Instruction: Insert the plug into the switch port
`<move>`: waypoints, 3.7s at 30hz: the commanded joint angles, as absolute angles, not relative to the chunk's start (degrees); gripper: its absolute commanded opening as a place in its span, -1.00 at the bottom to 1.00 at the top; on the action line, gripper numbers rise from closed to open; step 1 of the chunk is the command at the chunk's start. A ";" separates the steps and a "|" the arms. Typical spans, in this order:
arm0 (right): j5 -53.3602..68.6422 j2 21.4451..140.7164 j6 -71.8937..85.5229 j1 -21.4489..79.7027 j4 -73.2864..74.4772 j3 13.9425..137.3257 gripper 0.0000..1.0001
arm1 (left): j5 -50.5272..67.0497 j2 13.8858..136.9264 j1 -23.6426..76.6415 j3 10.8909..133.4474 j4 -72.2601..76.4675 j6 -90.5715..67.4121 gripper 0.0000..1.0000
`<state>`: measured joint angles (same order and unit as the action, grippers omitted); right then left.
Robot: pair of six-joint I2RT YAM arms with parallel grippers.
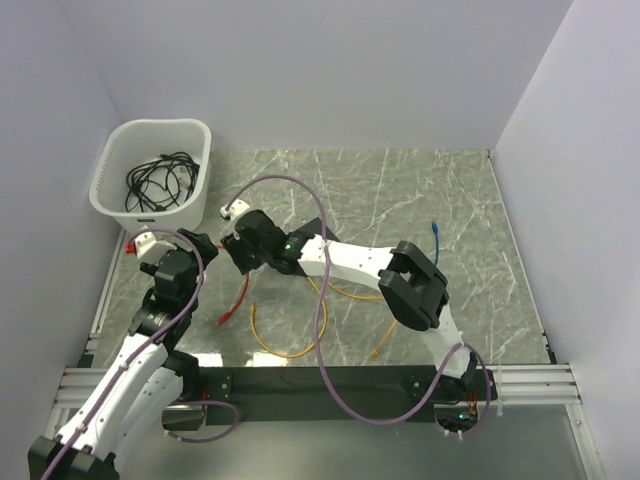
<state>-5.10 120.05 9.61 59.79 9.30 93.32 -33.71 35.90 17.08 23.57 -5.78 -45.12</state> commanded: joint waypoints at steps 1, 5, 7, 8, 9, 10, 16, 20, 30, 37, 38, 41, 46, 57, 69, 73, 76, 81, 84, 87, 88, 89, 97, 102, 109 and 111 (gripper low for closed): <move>-7.47 124.61 10.28 59.41 10.28 99.83 0.19 | -31.47 32.18 17.14 23.82 -4.82 -45.44 0.72; -7.47 132.17 12.21 58.36 13.00 108.18 0.19 | -28.83 26.83 17.14 24.26 -7.73 -46.58 0.69; -7.47 133.67 13.18 58.10 13.80 110.90 0.20 | -27.87 25.15 17.14 24.08 -8.70 -47.19 0.69; -7.56 134.29 13.36 58.10 14.15 111.87 0.19 | -27.60 23.74 17.14 24.08 -9.66 -47.37 0.69; -7.65 135.60 13.62 58.10 15.11 112.93 0.19 | -27.42 23.30 17.14 24.00 -9.84 -47.46 0.69; -7.82 136.31 13.97 58.10 15.64 114.94 0.19 | -27.16 22.86 17.14 23.91 -10.19 -47.63 0.68; -7.91 140.36 14.15 58.09 19.42 120.84 0.19 | -25.84 22.06 17.14 23.64 -10.28 -47.73 0.68; -7.82 142.55 14.33 58.18 21.35 122.60 0.19 | -25.49 22.06 17.14 23.64 -10.11 -47.72 0.68; -7.12 146.51 15.20 58.18 26.27 126.82 0.05 | -25.66 20.57 17.23 23.56 -10.55 -47.37 0.67; -6.59 148.18 15.29 58.18 28.83 128.94 -0.28 | -25.31 20.83 17.14 23.73 -10.46 -47.37 0.66; -6.50 148.10 15.29 58.18 28.74 128.76 -0.35 | -25.40 20.83 17.14 23.73 -10.55 -47.46 0.66; -6.50 148.44 15.29 58.18 29.79 129.02 -0.51 | -25.31 20.74 17.14 23.91 -10.72 -47.37 0.66; -6.07 149.76 15.21 58.18 32.78 130.26 -0.88 | -25.84 20.39 17.14 24.35 -11.25 -47.20 0.66; -3.07 135.72 15.91 56.26 22.08 114.64 -1.00 | -27.07 19.34 17.14 25.48 -13.53 -46.06 0.63; -4.22 111.63 16.61 50.98 22.76 96.71 -1.00 | -28.74 23.90 17.14 27.69 -12.57 -47.11 0.62; -5.71 105.58 16.61 49.40 24.43 89.93 -1.00 | -28.04 25.57 17.14 27.07 -10.73 -47.46 0.61; -7.64 100.49 16.96 48.17 25.40 82.90 -1.00 | -27.16 26.89 17.23 26.37 -9.76 -47.90 0.61; -11.77 91.42 18.98 44.92 25.58 68.42 -1.00 | -26.63 27.77 17.23 25.31 -8.18 -48.08 0.60; -13.70 85.88 20.56 44.04 25.66 61.10 -1.00 | -26.37 28.21 17.14 24.87 -7.39 -47.99 0.60; -15.47 81.66 22.23 42.81 25.75 55.38 -1.00 | -25.84 28.91 17.14 24.35 -6.33 -48.25 0.59; -15.90 80.26 22.50 42.11 25.75 54.24 -1.00 | -25.75 29.35 17.14 24.17 -6.07 -48.34 0.59; -16.52 79.72 23.20 41.66 25.84 52.40 -1.00 | -25.23 29.44 17.23 23.82 -5.80 -48.60 0.58; -16.96 78.31 24.52 39.64 27.25 46.41 -0.39 | -25.05 29.53 17.14 22.76 -5.62 -48.78 0.58; -18.19 78.66 23.82 40.16 28.83 46.58 0.77 | -25.31 28.57 17.14 21.45 -5.45 -48.60 0.58; -18.46 77.25 21.19 44.81 26.81 52.55 0.83 | -20.14 31.54 17.14 18.64 0.08 -47.82 0.55; -17.23 79.17 19.08 46.22 24.44 55.10 0.83 | -16.45 33.04 17.14 17.58 4.63 -46.67 0.54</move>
<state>-17.41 79.24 21.96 44.05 28.77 50.19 -22.00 31.40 17.08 18.72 -3.11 -47.72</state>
